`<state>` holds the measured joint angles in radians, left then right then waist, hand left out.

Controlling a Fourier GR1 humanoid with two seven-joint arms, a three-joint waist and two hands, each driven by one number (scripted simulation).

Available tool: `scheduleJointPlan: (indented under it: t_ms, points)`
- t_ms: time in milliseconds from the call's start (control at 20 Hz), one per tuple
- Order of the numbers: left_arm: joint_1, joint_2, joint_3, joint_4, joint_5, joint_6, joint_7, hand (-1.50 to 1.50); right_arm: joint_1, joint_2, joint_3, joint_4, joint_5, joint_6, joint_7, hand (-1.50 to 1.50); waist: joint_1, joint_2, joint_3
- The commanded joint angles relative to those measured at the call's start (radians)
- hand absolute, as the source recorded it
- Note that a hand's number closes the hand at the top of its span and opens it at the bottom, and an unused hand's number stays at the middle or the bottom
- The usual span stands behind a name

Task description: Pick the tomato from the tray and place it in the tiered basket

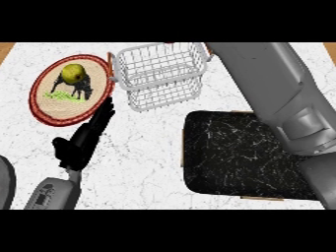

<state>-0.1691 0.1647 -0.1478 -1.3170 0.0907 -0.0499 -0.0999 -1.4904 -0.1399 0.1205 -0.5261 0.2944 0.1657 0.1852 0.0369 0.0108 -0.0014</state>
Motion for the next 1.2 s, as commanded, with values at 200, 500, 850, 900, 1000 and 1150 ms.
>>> scheduleJointPlan:
  t_ms: [200, 500, 850, 900, 1000, 1150]
  points:
    - [-0.007, -0.001, 0.012, -0.013, -0.010, 0.006, 0.034, 0.00, -0.055, 0.128, -0.038, 0.147, 0.017, -0.082, -0.054, 1.50, 0.005, 0.001, 0.000]
    - [0.003, -0.034, -0.023, 0.007, -0.033, -0.002, -0.006, 0.00, -0.091, 0.139, -0.096, 0.238, -0.071, -0.060, -0.054, 1.50, 0.024, 0.008, -0.001]
    - [-0.007, -0.039, -0.010, 0.009, -0.037, 0.008, -0.002, 0.00, -0.092, 0.140, -0.201, 0.314, -0.227, 0.026, 0.148, -1.50, 0.014, 0.000, 0.000]
    - [0.015, -0.022, 0.002, 0.003, -0.032, 0.000, -0.013, 0.00, -0.135, 0.140, -0.244, 0.318, -0.234, 0.038, 0.179, -1.50, 0.012, 0.004, 0.000]
    - [0.023, -0.023, -0.013, -0.049, -0.035, 0.001, 0.027, 0.00, -0.108, 0.140, -0.263, 0.304, -0.264, 0.021, 0.172, -1.50, 0.005, -0.002, 0.001]
    - [0.012, -0.018, 0.017, -0.004, -0.032, 0.001, -0.002, 0.00, -0.109, 0.140, -0.282, 0.276, -0.271, -0.053, 0.166, -1.50, -0.006, -0.003, 0.001]
